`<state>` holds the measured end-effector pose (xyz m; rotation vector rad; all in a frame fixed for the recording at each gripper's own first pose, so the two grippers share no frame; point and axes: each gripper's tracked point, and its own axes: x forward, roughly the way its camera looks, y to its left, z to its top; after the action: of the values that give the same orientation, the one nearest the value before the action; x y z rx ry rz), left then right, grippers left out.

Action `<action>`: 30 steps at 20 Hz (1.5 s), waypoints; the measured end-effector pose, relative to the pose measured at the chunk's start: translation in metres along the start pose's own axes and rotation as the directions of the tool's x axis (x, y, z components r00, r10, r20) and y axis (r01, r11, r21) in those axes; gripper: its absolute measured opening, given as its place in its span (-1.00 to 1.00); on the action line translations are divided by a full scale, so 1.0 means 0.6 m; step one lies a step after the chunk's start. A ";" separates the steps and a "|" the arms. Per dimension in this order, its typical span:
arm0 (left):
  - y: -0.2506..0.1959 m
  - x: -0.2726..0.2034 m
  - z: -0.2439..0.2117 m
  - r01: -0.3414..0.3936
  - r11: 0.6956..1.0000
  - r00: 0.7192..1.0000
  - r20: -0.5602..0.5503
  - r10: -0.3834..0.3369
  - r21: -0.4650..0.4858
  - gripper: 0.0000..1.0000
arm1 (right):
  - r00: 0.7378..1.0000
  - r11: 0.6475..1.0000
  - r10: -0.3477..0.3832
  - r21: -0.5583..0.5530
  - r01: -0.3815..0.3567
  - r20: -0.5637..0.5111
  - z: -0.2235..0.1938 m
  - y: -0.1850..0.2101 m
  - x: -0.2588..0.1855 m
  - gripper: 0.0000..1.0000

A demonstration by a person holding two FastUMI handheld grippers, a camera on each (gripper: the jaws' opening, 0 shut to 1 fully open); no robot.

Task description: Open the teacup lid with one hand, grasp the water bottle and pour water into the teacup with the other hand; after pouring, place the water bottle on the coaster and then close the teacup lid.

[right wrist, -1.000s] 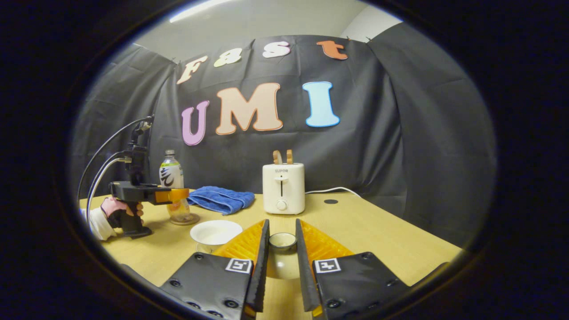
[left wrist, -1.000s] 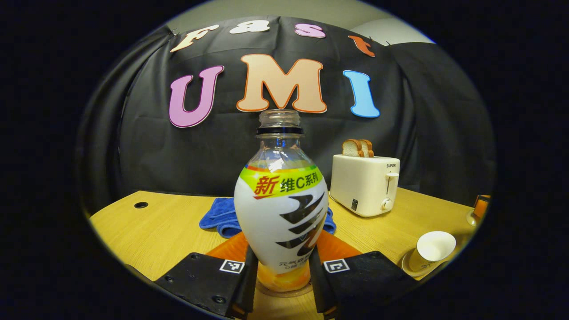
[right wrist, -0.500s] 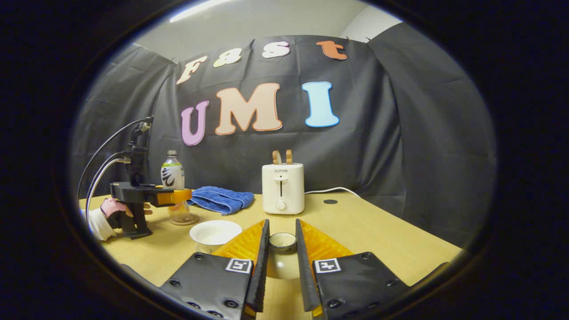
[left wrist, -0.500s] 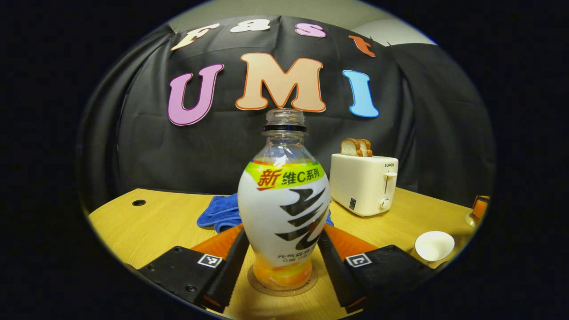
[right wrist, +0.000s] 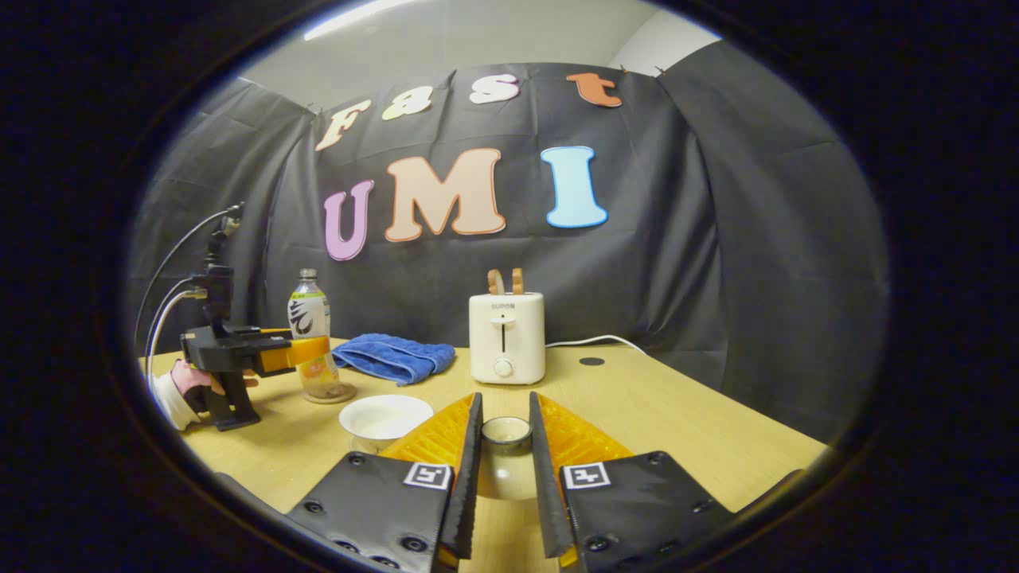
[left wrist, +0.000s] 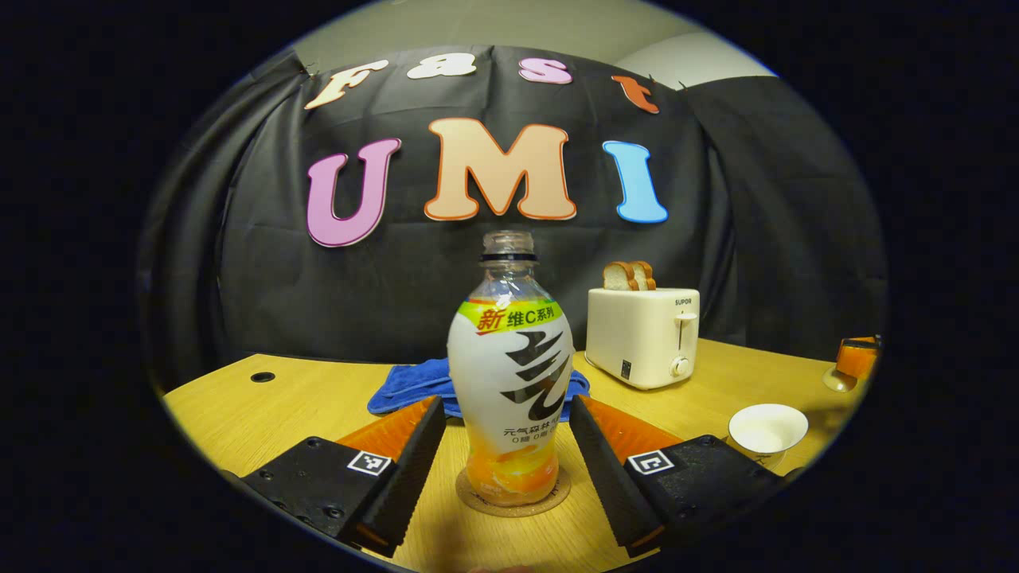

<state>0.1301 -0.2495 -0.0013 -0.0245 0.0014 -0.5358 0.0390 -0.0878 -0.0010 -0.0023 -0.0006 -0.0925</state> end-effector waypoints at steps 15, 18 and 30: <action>0.101 -0.171 0.005 -0.202 0.979 0.979 -0.003 0.202 0.002 0.82 | 0.983 0.983 0.182 0.005 -0.182 -0.018 -0.007 0.115 0.066 -0.28; 0.122 -0.192 0.002 -0.274 0.962 0.962 -0.004 0.274 0.006 0.82 | 0.971 0.971 0.238 0.004 -0.238 -0.030 -0.009 0.155 0.082 -0.26; 0.134 -0.199 0.000 -0.329 0.944 0.944 -0.008 0.329 0.005 0.82 | 0.935 0.948 0.311 -0.015 -0.318 -0.169 -0.045 0.212 0.108 -0.22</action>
<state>0.0683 -0.1194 -0.0036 -0.0179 0.0130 -0.2002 0.1150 0.0328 -0.0282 -0.0364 0.1675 0.2287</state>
